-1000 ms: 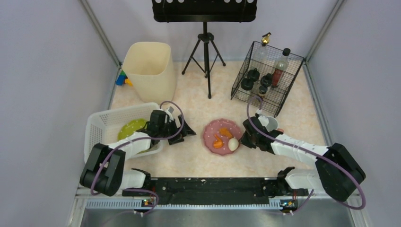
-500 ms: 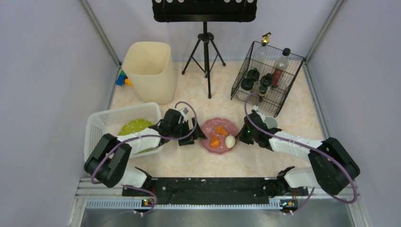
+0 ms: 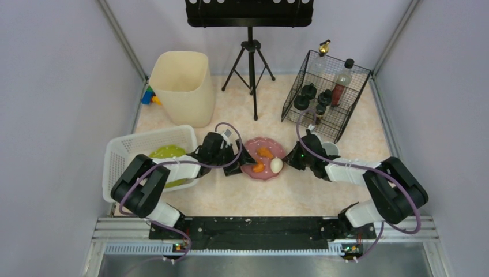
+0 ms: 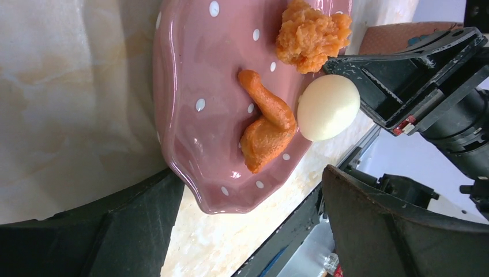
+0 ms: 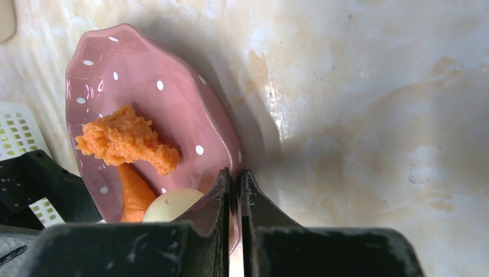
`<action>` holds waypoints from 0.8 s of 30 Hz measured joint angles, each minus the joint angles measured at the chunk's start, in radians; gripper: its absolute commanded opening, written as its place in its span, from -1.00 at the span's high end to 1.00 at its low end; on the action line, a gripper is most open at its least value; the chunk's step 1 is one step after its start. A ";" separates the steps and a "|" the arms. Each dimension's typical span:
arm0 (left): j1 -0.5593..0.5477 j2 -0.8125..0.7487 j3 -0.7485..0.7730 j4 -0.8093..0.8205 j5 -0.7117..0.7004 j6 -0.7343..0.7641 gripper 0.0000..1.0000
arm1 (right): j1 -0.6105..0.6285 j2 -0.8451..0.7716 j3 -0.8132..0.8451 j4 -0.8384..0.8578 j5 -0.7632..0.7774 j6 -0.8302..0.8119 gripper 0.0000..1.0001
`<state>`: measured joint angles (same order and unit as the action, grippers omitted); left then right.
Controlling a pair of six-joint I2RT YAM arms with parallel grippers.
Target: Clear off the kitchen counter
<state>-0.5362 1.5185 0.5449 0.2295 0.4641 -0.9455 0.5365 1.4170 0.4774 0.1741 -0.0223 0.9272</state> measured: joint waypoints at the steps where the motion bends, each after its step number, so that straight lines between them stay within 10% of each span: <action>1: 0.000 0.006 -0.001 0.011 0.000 -0.008 -0.92 | -0.005 0.007 0.000 0.014 -0.006 0.000 1.00; 12: 0.006 0.069 -0.001 0.137 -0.001 -0.079 -0.85 | -0.063 0.083 -0.026 0.186 -0.097 0.011 1.00; 24: 0.076 0.145 -0.071 0.346 0.040 -0.144 -0.16 | -0.067 0.086 -0.042 0.224 -0.106 -0.002 1.00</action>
<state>-0.4603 1.6630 0.4744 0.5758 0.5041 -1.0893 0.4698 1.5028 0.4351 0.3981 -0.1280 0.9253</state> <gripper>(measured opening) 0.626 0.024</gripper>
